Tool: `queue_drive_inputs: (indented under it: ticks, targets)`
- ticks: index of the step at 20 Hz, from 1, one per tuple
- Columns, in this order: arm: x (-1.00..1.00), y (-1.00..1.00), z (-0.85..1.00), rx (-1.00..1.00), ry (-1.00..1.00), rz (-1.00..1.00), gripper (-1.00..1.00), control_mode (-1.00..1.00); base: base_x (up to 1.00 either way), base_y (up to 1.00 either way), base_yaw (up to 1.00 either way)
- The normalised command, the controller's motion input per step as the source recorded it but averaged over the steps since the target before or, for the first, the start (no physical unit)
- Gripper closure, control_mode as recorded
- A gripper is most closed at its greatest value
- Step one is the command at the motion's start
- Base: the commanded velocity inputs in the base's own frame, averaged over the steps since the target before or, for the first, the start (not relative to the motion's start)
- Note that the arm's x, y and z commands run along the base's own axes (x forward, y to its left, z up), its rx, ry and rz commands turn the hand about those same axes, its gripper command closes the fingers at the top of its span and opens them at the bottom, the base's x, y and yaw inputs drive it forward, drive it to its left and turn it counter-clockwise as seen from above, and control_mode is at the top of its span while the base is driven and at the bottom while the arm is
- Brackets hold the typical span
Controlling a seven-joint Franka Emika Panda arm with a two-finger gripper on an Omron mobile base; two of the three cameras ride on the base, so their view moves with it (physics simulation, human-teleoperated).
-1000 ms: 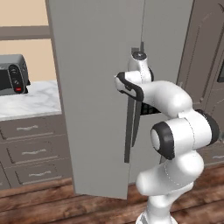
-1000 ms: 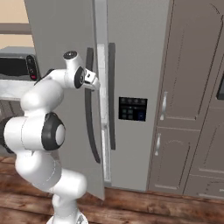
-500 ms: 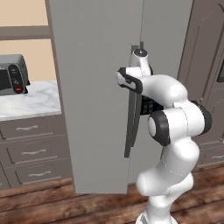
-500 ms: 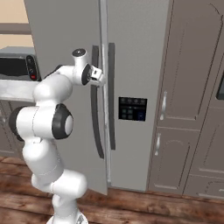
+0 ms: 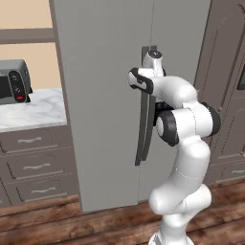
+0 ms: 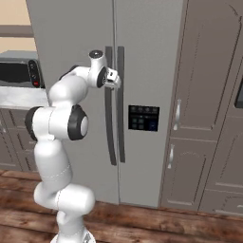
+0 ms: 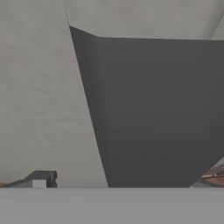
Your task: There's a chicken drumstick in the fridge that needs to be moved to the freezer for freezing. Pick up the chicken drumstick from the fridge, place it on any shelf in the freezer, and close the fridge and freezer doors when done.
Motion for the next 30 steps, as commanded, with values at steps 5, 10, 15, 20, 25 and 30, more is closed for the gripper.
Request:
queue_drive_inputs:
  ticks: [5, 10, 15, 20, 25, 30]
  targets:
    - [0.41, 0.0, -0.09, 0.0, -0.12, 0.05, -1.0, -1.0, 0.0, 0.0, 0.0]
    - [0.34, 0.0, -0.12, 0.0, -0.19, 0.05, -1.0, -1.0, 0.0, 0.0, 0.0]
    - [0.36, 0.0, -0.14, -0.01, -0.26, 0.03, -1.0, -1.0, 0.0, 0.0, 0.0]
    - [0.18, 0.0, -0.21, -0.04, -0.34, 0.01, -1.0, -1.0, 0.0, 0.0, 0.0]
    - [-0.32, 0.0, 0.0, -0.01, -0.14, 0.0, -1.0, -1.0, 0.0, 0.0, 0.0]
    - [-0.92, 0.03, 0.0, 0.0, -0.24, 0.0, -1.0, -1.0, 0.0, 0.0, 0.0]
